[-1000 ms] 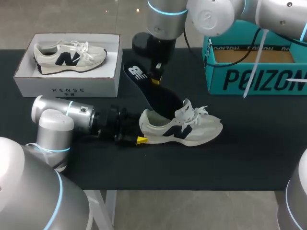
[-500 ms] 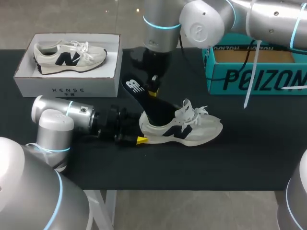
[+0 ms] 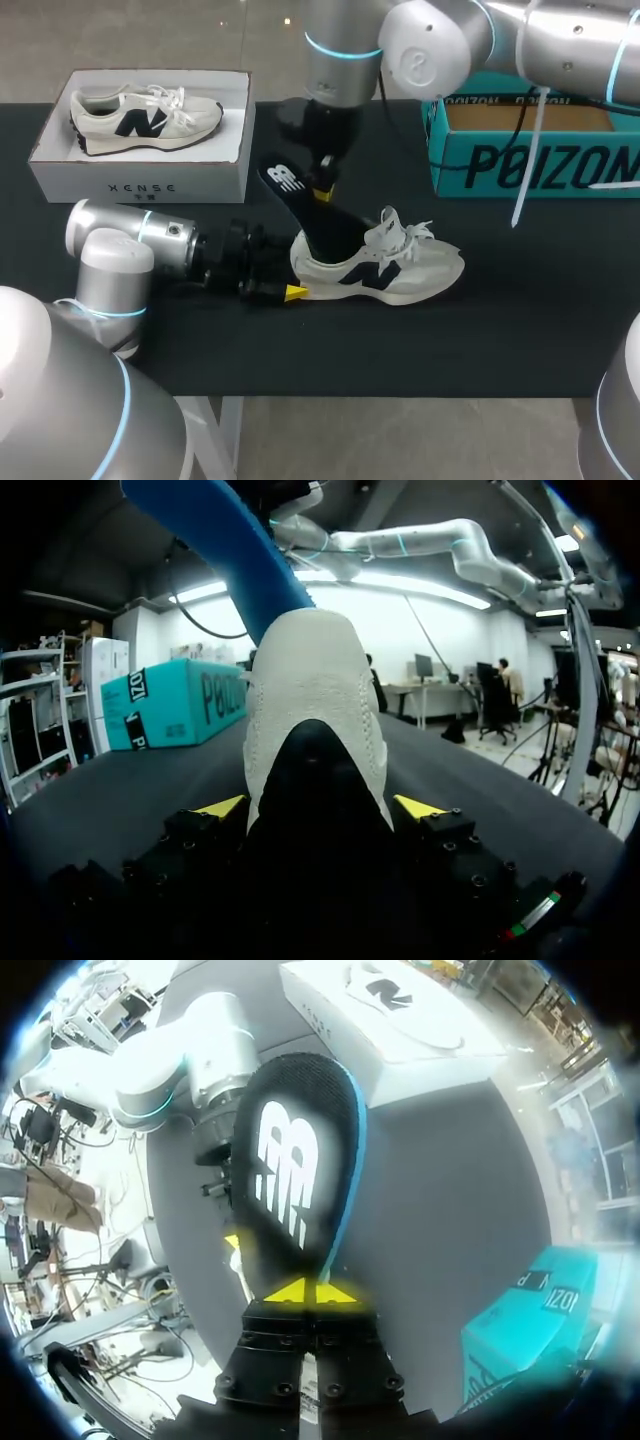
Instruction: Take the shoe out of the shoebox, open the shoe tongue, remove and reinsert the insole, then place the shoe into the shoebox
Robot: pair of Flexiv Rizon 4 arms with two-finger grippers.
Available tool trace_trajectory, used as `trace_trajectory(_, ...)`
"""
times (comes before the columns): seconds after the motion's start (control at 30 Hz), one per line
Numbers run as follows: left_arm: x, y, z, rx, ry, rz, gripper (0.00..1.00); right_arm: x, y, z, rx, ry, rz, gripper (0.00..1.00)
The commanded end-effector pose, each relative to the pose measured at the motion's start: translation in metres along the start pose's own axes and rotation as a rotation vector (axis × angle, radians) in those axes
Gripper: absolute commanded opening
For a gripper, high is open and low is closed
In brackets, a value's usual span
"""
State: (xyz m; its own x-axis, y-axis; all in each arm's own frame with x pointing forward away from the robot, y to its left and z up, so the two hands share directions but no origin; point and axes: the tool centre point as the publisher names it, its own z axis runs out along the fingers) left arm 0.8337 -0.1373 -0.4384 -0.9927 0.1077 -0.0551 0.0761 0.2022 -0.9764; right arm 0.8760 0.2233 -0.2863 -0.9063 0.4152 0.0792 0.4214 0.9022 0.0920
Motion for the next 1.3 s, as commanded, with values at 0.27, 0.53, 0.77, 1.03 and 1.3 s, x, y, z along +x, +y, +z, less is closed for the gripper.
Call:
trace_trajectory(0.27, 0.001, 0.003, 0.002, -0.001, -0.002, 0.000, 0.00, -0.006, -0.007, -0.005, -0.015, 0.026, 0.006, 0.31)
trace_trajectory(0.53, 0.001, 0.003, 0.002, -0.001, -0.002, 0.000, 0.00, -0.007, -0.008, 0.000, -0.036, 0.071, 0.001, 0.41)
trace_trajectory(0.77, 0.001, 0.003, 0.002, -0.001, -0.002, 0.000, 0.00, -0.004, -0.004, 0.003, -0.039, 0.091, -0.001, 0.48)
trace_trajectory(1.03, 0.001, 0.003, 0.002, -0.001, -0.002, 0.000, 0.00, -0.002, -0.002, 0.008, -0.038, 0.126, -0.003, 0.49)
trace_trajectory(1.3, 0.001, 0.003, 0.002, -0.001, -0.002, 0.000, 0.00, 0.000, -0.001, 0.013, -0.042, 0.144, -0.001, 0.08)
